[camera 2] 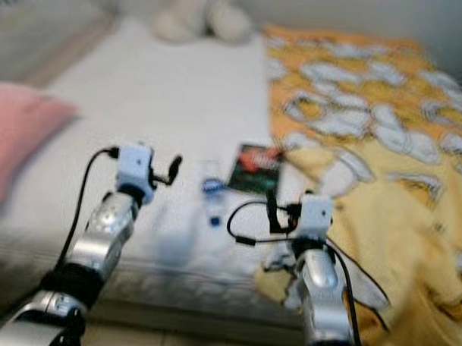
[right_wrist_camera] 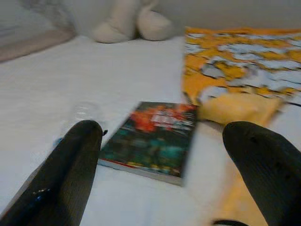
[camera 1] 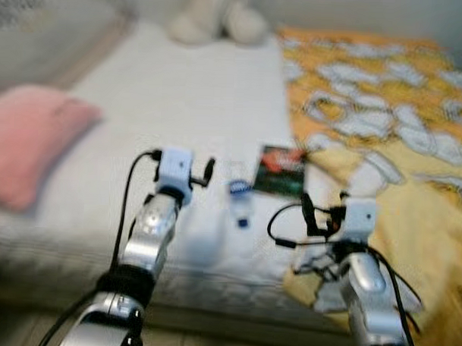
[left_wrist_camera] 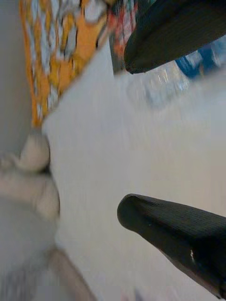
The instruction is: Clean up the room
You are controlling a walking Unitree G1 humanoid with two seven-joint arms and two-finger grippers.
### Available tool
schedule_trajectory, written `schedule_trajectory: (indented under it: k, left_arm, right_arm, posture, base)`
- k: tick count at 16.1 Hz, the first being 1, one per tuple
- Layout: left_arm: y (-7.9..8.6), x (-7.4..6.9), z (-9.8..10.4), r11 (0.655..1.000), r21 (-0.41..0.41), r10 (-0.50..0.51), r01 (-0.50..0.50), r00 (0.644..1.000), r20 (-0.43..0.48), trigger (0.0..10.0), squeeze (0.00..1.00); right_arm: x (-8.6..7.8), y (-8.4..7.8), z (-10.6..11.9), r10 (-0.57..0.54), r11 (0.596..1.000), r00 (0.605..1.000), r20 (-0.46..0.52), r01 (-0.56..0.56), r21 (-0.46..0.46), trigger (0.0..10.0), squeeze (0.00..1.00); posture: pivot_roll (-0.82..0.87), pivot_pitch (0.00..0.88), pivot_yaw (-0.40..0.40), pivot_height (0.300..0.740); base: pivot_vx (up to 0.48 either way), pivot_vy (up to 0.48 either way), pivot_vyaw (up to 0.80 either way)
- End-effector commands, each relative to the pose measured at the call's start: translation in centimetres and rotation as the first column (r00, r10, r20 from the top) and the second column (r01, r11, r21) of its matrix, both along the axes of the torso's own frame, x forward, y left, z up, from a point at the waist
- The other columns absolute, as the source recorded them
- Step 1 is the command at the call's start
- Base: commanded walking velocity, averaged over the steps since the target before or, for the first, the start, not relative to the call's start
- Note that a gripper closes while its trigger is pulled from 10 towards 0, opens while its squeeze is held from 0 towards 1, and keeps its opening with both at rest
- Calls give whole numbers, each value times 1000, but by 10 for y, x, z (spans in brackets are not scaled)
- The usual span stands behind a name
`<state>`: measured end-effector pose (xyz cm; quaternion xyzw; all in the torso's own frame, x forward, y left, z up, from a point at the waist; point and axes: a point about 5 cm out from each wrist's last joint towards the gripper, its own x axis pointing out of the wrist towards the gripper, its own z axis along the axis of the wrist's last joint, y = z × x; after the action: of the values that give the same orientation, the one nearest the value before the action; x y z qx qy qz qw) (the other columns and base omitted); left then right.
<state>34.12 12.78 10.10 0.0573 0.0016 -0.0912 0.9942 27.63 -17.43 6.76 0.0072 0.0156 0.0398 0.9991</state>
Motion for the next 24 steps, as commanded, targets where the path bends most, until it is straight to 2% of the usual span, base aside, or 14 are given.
schedule_trajectory:
  k: [1, 3, 5, 7, 9, 13, 14, 16, 19, 21, 24]
  left_arm:
    - [1, 1, 5, 1000, 22, 9, -10, 999, 32, 10000, 0]
    - [7, 0, 7, 999, 37, 20, -22, 999, 45, 10000, 0]
    - [10, -3, 10, 999, 34, 16, -18, 998, 57, 10000, 0]
    - [15, -8, 7, 999, 30, 20, -21, 999, 49, 10000, 0]
    - [5, -12, 0, 1000, 0, -14, 14, 1000, 10, 10000, 0]
    - [-20, -10, 5, 994, 40, -105, 104, 994, 24, 10000, 0]
    - [-24, -8, 7, 992, 50, -120, 119, 993, 23, 10000, 0]
    - [-24, -6, 6, 990, 65, -124, 123, 992, 15, 10000, 0]
    - [-17, -6, 9, 994, -8, -112, 112, 994, 20, 10000, 0]
    - [-21, -7, 11, 993, -6, -118, 118, 993, 25, 10000, 0]
    - [-20, -12, 7, 992, 7, -129, 129, 991, 14, 10000, 0]
  right_arm:
    - [5, -3, 2, -11, 1000, 1000, -3, 11, 12, 10000, 0]
    - [8, -6, 0, -45, 999, 999, -13, 45, 16, 10000, 0]
    - [11, -5, -1, -24, 1000, 1000, -16, 24, -4, 10000, 0]
    - [16, -4, 0, -39, 999, 999, -23, 40, 15, 10000, 0]
    - [13, -8, 1, -45, 999, 999, -15, 45, 9, 10000, 0]
    - [10, -18, 2, -77, 997, 997, -7, 77, 4, 10000, 0]
    - [11, -17, 4, -80, 997, 997, 4, 80, 8, 10000, 0]
    - [11, -12, 8, -95, 995, 995, 25, 94, 40, 10000, 0]
    - [11, 1, 9, -53, 997, 998, 34, 52, 49, 10000, 0]
    - [10, 8, 11, -25, 999, 999, 40, 23, 47, 10000, 0]
    - [10, 0, 7, -69, 996, 997, 20, 68, 51, 10000, 0]
  posture:
    - [-90, 0, 5, 740]
    - [-58, 0, -8, 740]
    - [-33, 0, -11, 740]
    - [-35, 0, -13, 740]
    - [-50, 0, -10, 740]
    - [-69, 0, 8, 740]
    - [-77, 0, 18, 740]
    - [-68, 0, 10, 740]
    - [-59, 0, 2, 740]
    - [-66, 0, 13, 740]
    - [-49, 0, 19, 740]
  base:
    - [0, 0, 556]
    - [0, 0, 269]
    - [0, 0, 0]
    - [0, 0, 0]
    - [0, 240, 0]
    - [68, 448, 0]
    - [379, 296, 0]
    - [0, 0, 0]
    - [160, 0, 0]
    - [480, 0, 0]
    - [480, 0, 0]
